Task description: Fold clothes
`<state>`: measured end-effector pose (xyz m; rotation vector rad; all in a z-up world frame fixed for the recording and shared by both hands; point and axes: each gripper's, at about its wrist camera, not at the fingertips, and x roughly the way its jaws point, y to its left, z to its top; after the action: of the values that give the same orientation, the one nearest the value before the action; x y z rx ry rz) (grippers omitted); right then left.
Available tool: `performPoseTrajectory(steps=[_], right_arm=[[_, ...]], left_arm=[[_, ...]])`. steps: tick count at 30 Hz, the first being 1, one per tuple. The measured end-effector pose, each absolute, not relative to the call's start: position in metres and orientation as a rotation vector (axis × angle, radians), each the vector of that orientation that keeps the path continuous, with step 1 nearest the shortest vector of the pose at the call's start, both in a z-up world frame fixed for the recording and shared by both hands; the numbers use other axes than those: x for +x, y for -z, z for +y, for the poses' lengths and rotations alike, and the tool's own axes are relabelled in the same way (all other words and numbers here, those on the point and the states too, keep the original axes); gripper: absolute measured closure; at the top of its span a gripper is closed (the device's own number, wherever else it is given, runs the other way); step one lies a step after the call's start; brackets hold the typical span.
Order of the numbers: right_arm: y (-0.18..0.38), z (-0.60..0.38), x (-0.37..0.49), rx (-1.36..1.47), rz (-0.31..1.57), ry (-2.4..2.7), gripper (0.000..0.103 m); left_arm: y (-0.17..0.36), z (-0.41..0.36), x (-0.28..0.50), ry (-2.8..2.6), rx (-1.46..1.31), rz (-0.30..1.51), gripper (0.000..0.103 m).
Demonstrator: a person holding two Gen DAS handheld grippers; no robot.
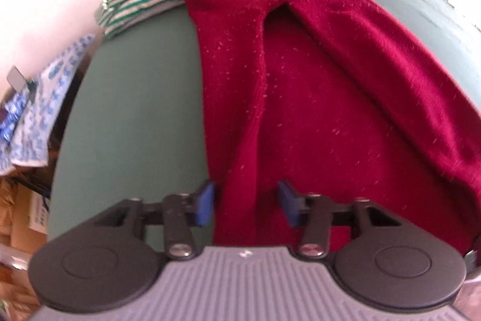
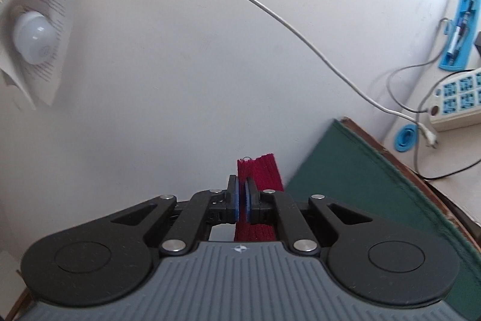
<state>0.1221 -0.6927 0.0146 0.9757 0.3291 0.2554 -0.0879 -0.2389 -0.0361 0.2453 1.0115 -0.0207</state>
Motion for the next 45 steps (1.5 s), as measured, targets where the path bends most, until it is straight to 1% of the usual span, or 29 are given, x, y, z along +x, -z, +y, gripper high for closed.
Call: performPoseTrajectory(steps=[1,3,8,11,12,13,14,15,17,18,19,20,22,24,25,26,27,29,30,31,33,34,35,38,39,40,42,44,45], right_arm=[[-0.012,-0.693,0.123,0.968,0.347,-0.249,0.099],[-0.009,-0.694,0.12,0.949,0.358,-0.234,0.099],[-0.002,-0.693,0.092,0.822,0.373,-0.159,0.099],[0.023,-0.702,0.079,0.774,0.427,-0.068,0.099],[0.033,-0.706,0.078,0.771,0.46,-0.045,0.099],[0.044,-0.708,0.08,0.757,0.518,-0.012,0.097],[0.051,-0.708,0.084,0.718,0.587,0.036,0.093],[0.058,-0.707,0.088,0.679,0.648,0.089,0.091],[0.055,-0.702,0.082,0.605,0.672,0.252,0.084],[0.045,-0.692,0.074,0.582,0.629,0.238,0.08],[0.035,-0.682,0.067,0.56,0.586,0.223,0.067],[0.025,-0.672,0.059,0.537,0.544,0.209,0.058],[0.008,-0.641,0.052,0.503,0.508,0.04,0.055],[0.009,-0.594,0.059,0.575,0.628,-0.309,0.051],[0.011,-0.57,0.063,0.605,0.691,-0.476,0.051],[0.02,-0.543,0.066,0.615,0.799,-0.571,0.058],[0.029,-0.517,0.069,0.62,0.898,-0.656,0.06],[0.041,-0.479,0.067,0.574,0.971,-0.675,0.061],[0.047,-0.461,0.066,0.552,1.008,-0.683,0.06],[0.054,-0.448,0.067,0.542,1.052,-0.687,0.06],[0.065,-0.425,0.068,0.536,1.12,-0.699,0.06],[0.068,-0.417,0.069,0.53,1.141,-0.688,0.06],[0.069,-0.41,0.068,0.523,1.152,-0.665,0.06],[0.07,-0.402,0.069,0.533,1.155,-0.618,0.058],[0.069,-0.402,0.068,0.538,1.149,-0.601,0.058],[0.068,-0.402,0.068,0.543,1.143,-0.584,0.057],[0.065,-0.403,0.067,0.552,1.131,-0.551,0.056],[0.065,-0.405,0.065,0.554,1.112,-0.525,0.056],[0.067,-0.406,0.065,0.568,1.106,-0.518,0.056]], left_arm=[[0.034,-0.241,-0.086,0.022,0.232,1.015,0.085],[0.028,-0.246,-0.085,0.023,0.232,1.001,0.091],[0.025,-0.263,-0.082,0.056,0.248,0.995,0.092],[0.029,-0.265,-0.078,0.063,0.239,1.007,0.092],[0.032,-0.267,-0.077,0.061,0.239,1.014,0.089],[0.033,-0.268,-0.078,0.059,0.243,1.019,0.083],[0.035,-0.269,-0.079,0.056,0.248,1.023,0.08],[0.033,-0.27,-0.081,0.057,0.248,1.017,0.075],[0.028,-0.27,-0.084,0.059,0.247,1.005,0.066],[0.024,-0.271,-0.089,0.052,0.249,0.993,0.057],[0.02,-0.27,-0.095,0.042,0.251,0.982,0.048],[0.016,-0.269,-0.101,0.031,0.255,0.977,0.044],[0.015,-0.267,-0.113,0.007,0.282,0.984,0.04],[0.017,-0.262,-0.124,-0.015,0.295,1.013,0.04],[0.019,-0.26,-0.13,-0.025,0.301,1.028,0.04],[0.019,-0.256,-0.133,-0.034,0.3,1.037,0.04],[0.018,-0.252,-0.137,-0.039,0.301,1.04,0.04],[0.016,-0.245,-0.145,-0.018,0.296,1.031,0.032],[0.017,-0.24,-0.147,0.003,0.29,1.031,0.021],[0.019,-0.235,-0.149,0.024,0.283,1.03,0.014],[0.024,-0.223,-0.152,0.075,0.25,1.042,0.016],[0.026,-0.218,-0.151,0.102,0.22,1.054,0.021],[0.028,-0.213,-0.152,0.136,0.179,1.061,0.023],[0.038,-0.196,-0.155,0.231,0.035,1.086,0.024],[0.04,-0.192,-0.155,0.252,-0.006,1.097,0.032],[0.039,-0.189,-0.158,0.245,-0.018,1.084,0.05],[0.034,-0.192,-0.167,0.213,0.016,1.06,0.083],[0.022,-0.196,-0.178,0.248,0.025,1.016,0.084],[0.018,-0.197,-0.181,0.287,0.006,1.007,0.081]])
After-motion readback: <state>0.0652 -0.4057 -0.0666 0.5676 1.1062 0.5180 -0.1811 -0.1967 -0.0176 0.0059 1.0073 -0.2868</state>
